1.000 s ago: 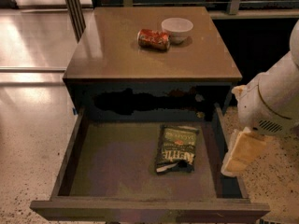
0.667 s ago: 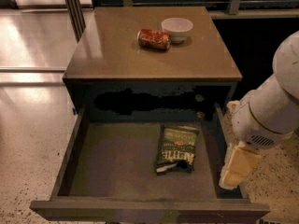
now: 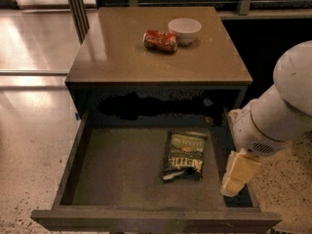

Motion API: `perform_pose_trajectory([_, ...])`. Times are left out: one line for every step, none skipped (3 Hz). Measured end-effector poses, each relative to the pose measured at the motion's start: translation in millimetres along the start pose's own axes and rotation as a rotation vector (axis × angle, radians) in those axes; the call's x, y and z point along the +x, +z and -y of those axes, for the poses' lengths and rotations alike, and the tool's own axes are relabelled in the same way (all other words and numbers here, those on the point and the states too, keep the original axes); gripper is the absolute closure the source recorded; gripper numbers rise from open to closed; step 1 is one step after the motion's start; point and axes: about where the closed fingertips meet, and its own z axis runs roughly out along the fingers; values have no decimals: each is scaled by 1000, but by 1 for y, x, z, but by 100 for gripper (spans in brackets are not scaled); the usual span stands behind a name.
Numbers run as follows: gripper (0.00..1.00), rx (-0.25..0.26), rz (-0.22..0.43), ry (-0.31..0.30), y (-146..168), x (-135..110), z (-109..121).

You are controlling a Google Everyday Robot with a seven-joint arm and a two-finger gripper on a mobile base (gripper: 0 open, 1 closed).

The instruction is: Pick green jalapeno chip bag from top drawer and place on counter

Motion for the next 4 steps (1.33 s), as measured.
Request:
perform_pose_trajectory([0,-36,42,-14,36,-13,7])
perform_pose_trajectory([0,-69,85,-27,75,-28,19])
perform_pose_trajectory([0,-69,85,-27,75,-28,18])
perform_pose_trajectory([0,-85,83,-57,96,-35,12])
